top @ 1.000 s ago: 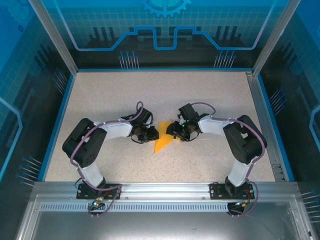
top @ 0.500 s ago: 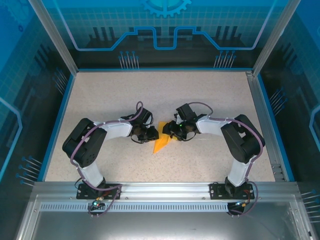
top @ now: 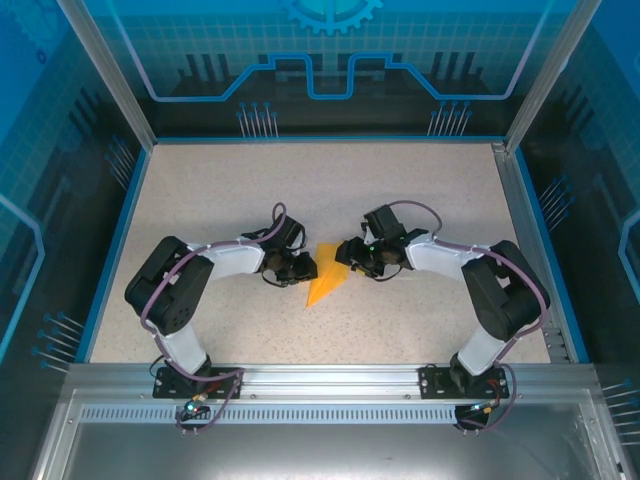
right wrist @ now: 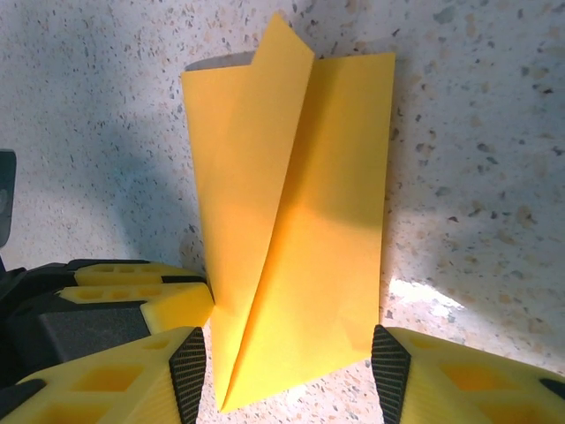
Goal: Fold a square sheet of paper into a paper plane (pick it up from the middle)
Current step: Turn over the square sheet of paper at the center of the table.
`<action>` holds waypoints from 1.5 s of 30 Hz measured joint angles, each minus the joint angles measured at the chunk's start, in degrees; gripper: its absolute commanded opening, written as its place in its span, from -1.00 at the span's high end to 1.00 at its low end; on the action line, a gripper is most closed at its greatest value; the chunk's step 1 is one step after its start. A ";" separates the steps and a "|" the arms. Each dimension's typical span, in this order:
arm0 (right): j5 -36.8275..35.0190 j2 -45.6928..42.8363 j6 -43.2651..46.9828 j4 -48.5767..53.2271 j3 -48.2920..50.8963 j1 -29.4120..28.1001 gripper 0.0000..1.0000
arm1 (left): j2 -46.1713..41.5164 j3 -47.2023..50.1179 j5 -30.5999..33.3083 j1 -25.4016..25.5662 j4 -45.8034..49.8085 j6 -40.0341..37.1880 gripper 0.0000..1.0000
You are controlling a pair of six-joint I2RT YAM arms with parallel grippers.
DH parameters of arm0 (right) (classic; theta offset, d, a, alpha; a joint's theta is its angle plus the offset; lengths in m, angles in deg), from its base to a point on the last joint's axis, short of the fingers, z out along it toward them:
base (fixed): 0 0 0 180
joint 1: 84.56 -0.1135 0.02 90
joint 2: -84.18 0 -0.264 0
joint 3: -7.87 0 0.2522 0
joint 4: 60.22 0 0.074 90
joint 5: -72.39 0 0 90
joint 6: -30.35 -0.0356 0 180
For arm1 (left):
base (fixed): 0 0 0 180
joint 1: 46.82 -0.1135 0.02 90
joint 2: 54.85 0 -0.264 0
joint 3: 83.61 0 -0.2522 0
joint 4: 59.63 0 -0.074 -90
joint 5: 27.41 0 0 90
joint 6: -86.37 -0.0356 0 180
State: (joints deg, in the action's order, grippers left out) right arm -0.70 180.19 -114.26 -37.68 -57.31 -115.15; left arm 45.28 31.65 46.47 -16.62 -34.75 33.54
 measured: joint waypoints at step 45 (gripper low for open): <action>3.28 5.27 -6.95 -2.64 0.00 -2.49 0.00 | 0.22 -0.35 0.00 -0.04 0.48 0.00 0.61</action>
State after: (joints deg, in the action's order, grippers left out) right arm 2.57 185.46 -121.21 -40.33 -57.31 -117.64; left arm 45.50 31.30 46.47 -16.66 -34.27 33.54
